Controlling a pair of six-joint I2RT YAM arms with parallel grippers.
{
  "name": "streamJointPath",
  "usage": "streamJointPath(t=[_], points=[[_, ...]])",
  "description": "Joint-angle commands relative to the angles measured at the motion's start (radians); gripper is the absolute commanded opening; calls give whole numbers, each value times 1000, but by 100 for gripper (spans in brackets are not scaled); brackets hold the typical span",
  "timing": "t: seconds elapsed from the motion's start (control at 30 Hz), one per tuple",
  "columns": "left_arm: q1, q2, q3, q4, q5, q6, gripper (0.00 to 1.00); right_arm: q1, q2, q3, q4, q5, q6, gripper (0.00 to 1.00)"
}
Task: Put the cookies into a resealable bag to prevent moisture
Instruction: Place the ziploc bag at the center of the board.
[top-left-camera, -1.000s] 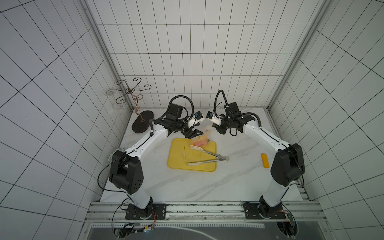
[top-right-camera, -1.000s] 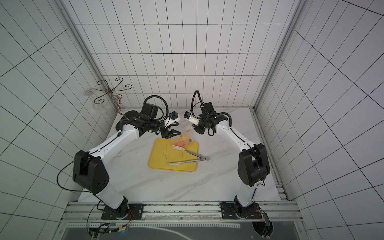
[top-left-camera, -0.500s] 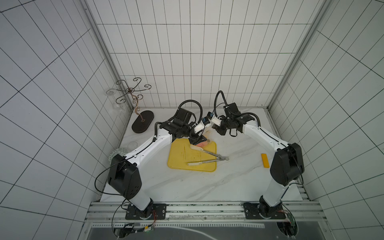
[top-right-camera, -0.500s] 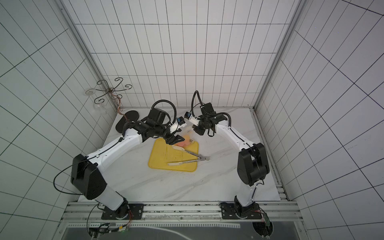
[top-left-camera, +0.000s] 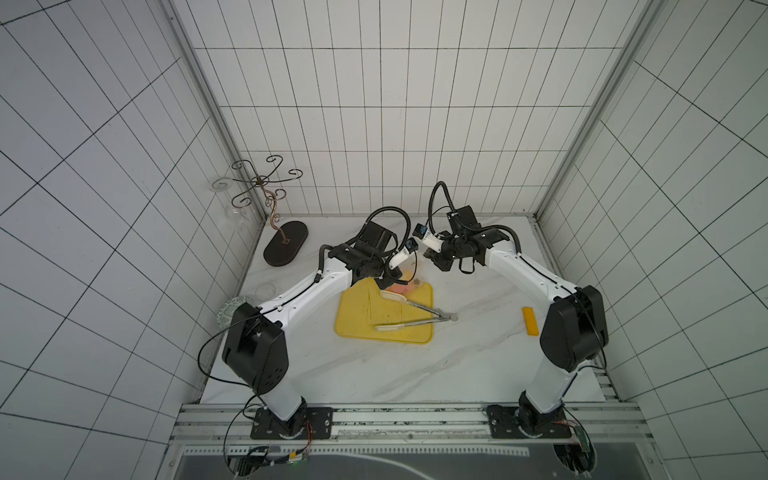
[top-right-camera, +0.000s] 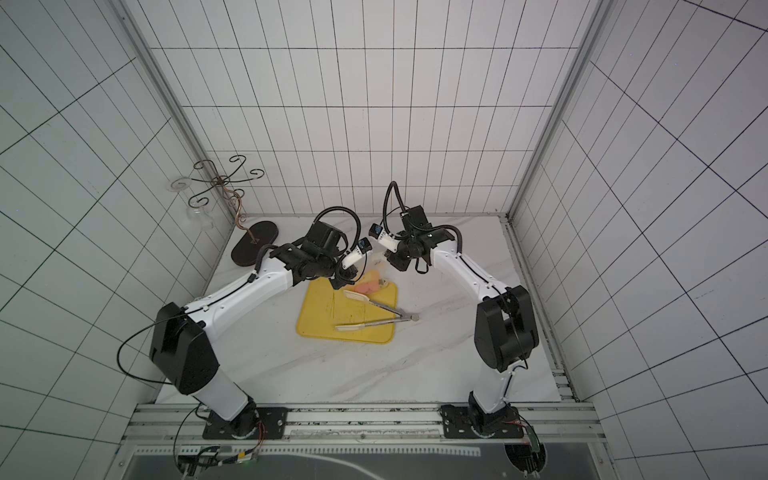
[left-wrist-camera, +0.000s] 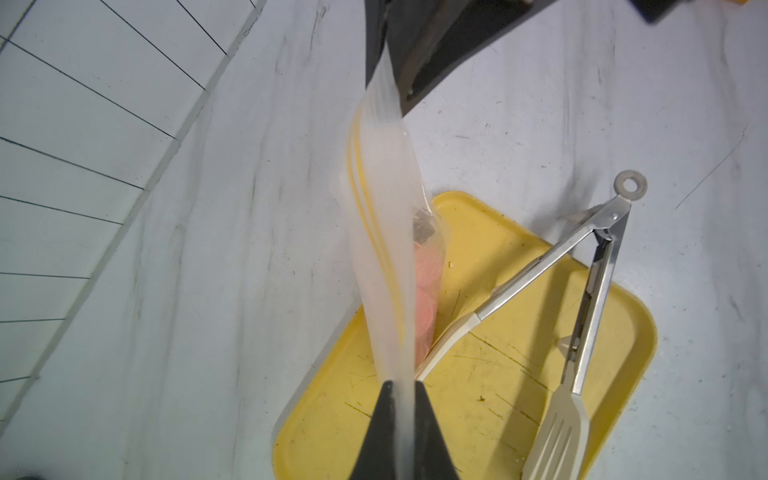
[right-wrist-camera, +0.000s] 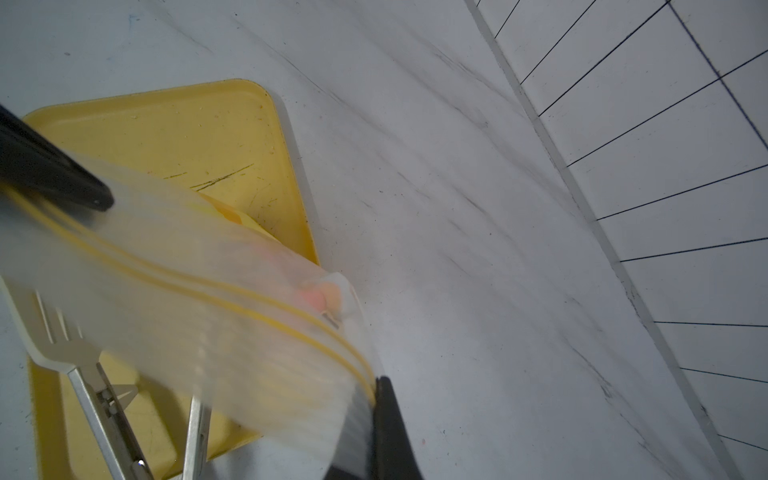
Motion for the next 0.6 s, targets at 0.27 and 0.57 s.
streamJointPath(t=[0.27,0.57], points=[[93,44,180,-56,-52,70,0,-14,15,146,-11,54,14,0],[157,213,376,92,-12,171,2,-18,67,234,101,181,34,0]])
